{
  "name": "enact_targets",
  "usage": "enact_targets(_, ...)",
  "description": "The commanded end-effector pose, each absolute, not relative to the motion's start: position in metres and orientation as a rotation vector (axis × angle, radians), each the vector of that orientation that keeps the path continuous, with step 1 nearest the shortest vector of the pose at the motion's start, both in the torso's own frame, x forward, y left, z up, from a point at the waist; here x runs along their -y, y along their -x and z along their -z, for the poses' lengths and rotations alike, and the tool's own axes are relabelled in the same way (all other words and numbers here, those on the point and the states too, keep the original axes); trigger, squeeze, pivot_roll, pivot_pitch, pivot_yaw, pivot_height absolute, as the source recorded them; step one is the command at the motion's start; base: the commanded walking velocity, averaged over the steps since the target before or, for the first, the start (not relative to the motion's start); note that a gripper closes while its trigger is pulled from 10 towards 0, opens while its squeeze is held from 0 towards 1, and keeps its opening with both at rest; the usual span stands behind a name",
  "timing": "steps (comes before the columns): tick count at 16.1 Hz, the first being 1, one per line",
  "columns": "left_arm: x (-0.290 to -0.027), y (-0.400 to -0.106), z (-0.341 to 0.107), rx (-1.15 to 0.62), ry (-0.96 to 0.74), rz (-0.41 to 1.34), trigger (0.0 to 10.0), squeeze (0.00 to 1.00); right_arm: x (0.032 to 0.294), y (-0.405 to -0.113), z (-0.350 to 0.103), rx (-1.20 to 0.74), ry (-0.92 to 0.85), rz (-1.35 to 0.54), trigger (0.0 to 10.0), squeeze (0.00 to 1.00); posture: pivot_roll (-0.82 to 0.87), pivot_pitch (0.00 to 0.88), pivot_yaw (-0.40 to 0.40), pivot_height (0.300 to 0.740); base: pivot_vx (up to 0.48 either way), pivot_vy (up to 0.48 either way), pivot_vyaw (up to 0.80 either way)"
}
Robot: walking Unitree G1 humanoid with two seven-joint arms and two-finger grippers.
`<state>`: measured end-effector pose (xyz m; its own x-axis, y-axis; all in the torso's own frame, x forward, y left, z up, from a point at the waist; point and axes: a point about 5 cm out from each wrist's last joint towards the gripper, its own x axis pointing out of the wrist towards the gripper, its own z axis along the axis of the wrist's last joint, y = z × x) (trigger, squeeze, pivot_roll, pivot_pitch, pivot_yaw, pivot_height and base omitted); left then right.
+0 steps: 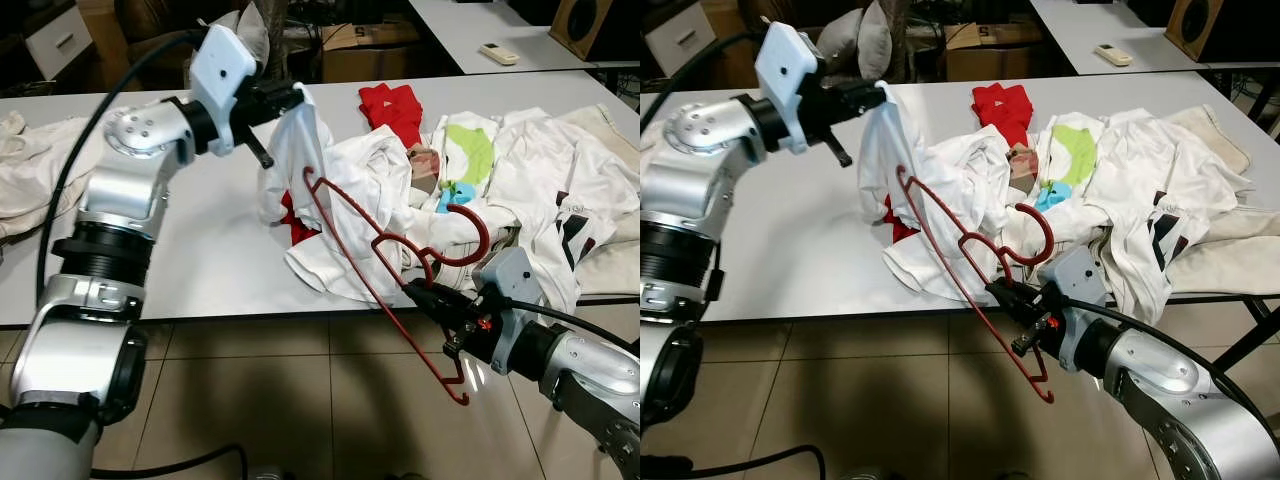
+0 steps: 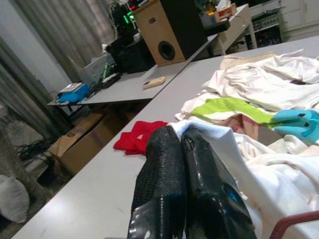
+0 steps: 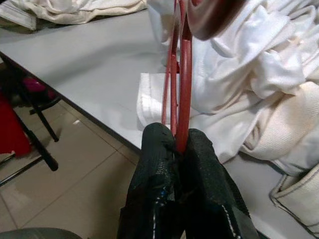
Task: Hang hanger
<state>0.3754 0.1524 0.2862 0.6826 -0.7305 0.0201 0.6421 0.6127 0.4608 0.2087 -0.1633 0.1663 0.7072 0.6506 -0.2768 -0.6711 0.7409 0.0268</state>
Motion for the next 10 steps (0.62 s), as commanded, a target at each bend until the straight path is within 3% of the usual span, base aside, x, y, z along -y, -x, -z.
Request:
enact_targets(1, -0.158, -0.375, -0.287, 0.210, -0.452, 0.781, 0.0, 0.00, 0.163, -0.206, -0.171, -0.269, 0.079, -0.760, 10.0, 0.00, -0.04, 0.000, 0.053, 0.740, 0.000, 0.000, 0.00)
enact_targets(10, -0.162, -0.380, -0.284, 0.190, -0.449, 0.731, 0.0, 0.00, 0.185, -0.193, -0.175, -0.307, 0.099, -0.721, 10.0, 0.00, -0.05, 0.000, 0.064, 0.740, 0.000, 0.000, 0.00)
